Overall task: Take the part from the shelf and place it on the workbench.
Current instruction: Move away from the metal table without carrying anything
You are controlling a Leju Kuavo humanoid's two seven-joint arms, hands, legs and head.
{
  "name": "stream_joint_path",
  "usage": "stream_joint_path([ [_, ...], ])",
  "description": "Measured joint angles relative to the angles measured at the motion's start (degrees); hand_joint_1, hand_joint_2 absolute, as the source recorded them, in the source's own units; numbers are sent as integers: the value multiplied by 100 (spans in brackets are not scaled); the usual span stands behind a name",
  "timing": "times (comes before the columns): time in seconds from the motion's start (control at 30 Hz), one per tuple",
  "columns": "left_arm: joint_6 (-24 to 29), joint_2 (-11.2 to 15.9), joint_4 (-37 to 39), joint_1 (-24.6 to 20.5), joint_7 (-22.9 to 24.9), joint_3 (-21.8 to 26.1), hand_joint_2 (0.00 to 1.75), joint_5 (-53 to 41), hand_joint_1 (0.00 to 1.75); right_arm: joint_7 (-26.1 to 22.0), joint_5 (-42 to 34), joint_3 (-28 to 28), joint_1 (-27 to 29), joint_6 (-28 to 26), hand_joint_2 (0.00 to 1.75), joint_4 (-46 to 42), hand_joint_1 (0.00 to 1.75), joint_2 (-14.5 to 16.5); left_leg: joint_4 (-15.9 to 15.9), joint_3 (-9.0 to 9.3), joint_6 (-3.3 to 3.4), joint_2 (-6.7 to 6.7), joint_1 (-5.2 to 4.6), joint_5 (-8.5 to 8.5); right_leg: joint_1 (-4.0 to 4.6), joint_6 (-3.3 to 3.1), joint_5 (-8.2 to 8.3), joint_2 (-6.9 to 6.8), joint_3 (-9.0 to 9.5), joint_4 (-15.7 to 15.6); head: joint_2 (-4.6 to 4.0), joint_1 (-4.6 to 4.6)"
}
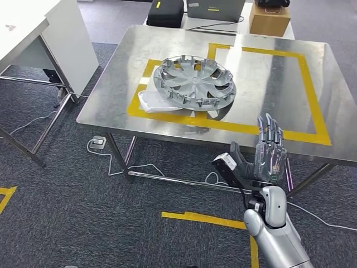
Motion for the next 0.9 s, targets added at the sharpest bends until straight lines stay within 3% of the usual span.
stream_joint_path([
  [0.03,0,-1,0,1,0,1,0,0,0,1,-1,-7,6,1,0,9,0,-1,5,-88,-10,0,-4,63,0,-5,155,0,140,-74,0,0],
  [0.1,0,-2,0,1,1,2,0,0,0,2,-1,-12,6,2,0,16,0,-2,27,-234,-44,-2,-12,173,2,-26,418,0,701,-757,0,1],
  [0.17,0,-1,0,-2,1,4,0,0,0,10,-1,-16,-1,4,0,16,0,-2,76,-327,-91,-4,-28,272,11,-52,370,8,1296,-1596,0,-1],
  [0.2,0,-1,0,-2,1,7,0,0,0,26,-2,-22,4,9,0,16,0,-2,93,-358,-116,-5,-32,323,21,-64,310,11,1436,-1829,0,1],
  [0.23,0,-2,0,-2,1,10,0,-1,0,49,-4,-33,18,19,0,17,0,-2,103,-380,-141,-7,-30,376,30,-85,289,13,1463,-1931,0,0],
  [0.3,-3,-2,2,8,3,20,0,-2,0,122,-19,-73,56,57,0,26,0,-2,148,-428,-201,-17,-8,325,26,-172,366,-6,1355,-1928,0,0],
  [0.37,-7,-1,4,25,12,30,0,-2,0,206,-63,-145,87,100,0,52,0,-5,523,-548,-267,-24,16,-138,19,-272,487,-27,1247,-1934,0,-12],
  [0.43,-9,-2,4,30,19,35,0,-2,0,282,-149,-252,129,134,0,109,0,-16,1253,-718,-311,-24,33,-704,31,-310,620,-34,1113,-1922,0,-20],
  [0.47,-9,-4,4,30,25,36,0,-2,0,316,-213,-316,162,156,0,156,0,-23,1577,-763,-322,-24,39,-824,36,-312,688,-36,1033,-1911,0,-20],
  [0.5,-9,-5,4,30,33,37,0,-3,0,348,-289,-385,201,190,0,218,0,-32,1756,-738,-325,-24,42,-801,39,-309,753,-39,937,-1895,0,-20],
  [0.53,-9,-6,4,31,45,38,0,-3,0,376,-398,-460,243,236,0,299,0,-43,1737,-621,-319,-24,43,-671,41,-301,811,-41,838,-1874,0,-20],
  [0.6,-8,-2,4,28,64,40,0,-5,0,388,-689,-625,320,318,0,505,0,-64,1141,-113,-275,-26,39,-386,40,-272,905,-41,665,-1827,0,-20],
  [0.67,-5,7,4,21,69,41,0,-6,0,337,-923,-767,373,335,0,717,0,-83,323,444,-209,-30,16,-375,45,-219,987,-43,557,-1782,0,-17],
  [0.7,-4,10,4,18,69,42,0,-7,0,309,-981,-818,389,329,0,811,0,-89,79,591,-180,-31,-1,-423,42,-185,1033,-47,522,-1772,0,-15],
  [0.8,0,14,4,22,72,44,0,-8,0,309,-1073,-921,413,358,0,1019,0,-119,-120,582,-77,-13,-19,-348,17,-90,1102,-38,424,-1770,0,-14],
  [0.83,0,14,4,19,74,45,0,-9,0,339,-1125,-948,426,408,0,1077,0,-129,-148,534,-30,0,-13,-281,13,-67,987,-25,364,-1687,0,-8],
  [0.9,2,11,4,6,83,45,0,-11,0,396,-1316,-1012,454,529,0,1261,0,-143,-172,402,35,20,-7,-155,4,-23,499,-1,170,-1159,0,7],
])
